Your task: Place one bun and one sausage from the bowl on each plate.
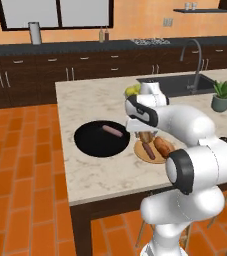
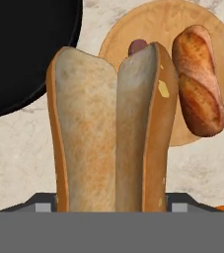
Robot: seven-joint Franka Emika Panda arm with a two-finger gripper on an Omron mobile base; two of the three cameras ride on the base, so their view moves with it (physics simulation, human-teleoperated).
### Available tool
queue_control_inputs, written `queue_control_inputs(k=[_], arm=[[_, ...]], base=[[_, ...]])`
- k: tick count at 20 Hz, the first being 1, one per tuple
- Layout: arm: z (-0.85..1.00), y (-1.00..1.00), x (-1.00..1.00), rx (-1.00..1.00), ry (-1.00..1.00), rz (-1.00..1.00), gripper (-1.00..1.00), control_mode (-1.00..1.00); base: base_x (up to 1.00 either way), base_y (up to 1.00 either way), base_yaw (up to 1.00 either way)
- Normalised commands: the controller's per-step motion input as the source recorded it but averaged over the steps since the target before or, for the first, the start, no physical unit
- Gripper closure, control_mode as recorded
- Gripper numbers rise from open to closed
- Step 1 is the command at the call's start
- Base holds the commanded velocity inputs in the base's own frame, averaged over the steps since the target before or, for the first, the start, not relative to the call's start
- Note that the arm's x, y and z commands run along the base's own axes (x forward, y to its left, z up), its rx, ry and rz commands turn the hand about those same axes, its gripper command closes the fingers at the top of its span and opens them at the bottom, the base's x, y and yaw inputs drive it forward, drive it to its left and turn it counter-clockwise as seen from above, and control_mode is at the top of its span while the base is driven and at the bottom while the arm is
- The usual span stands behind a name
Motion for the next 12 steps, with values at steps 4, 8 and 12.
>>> queue_control_inputs(k=[4, 8, 12], arm=[[0.0, 0.0, 0.0, 0.0, 0.0, 0.0, 1.0, 1.0], [0.0, 0.0, 0.0, 0.0, 0.0, 0.0, 1.0, 1.0], [0.0, 0.0, 0.0, 0.0, 0.0, 0.0, 1.0, 1.0]], base=[[-0.01, -0.65, -0.06], [0.0, -0.77, -0.01], [-0.2, -0.78, 0.0]])
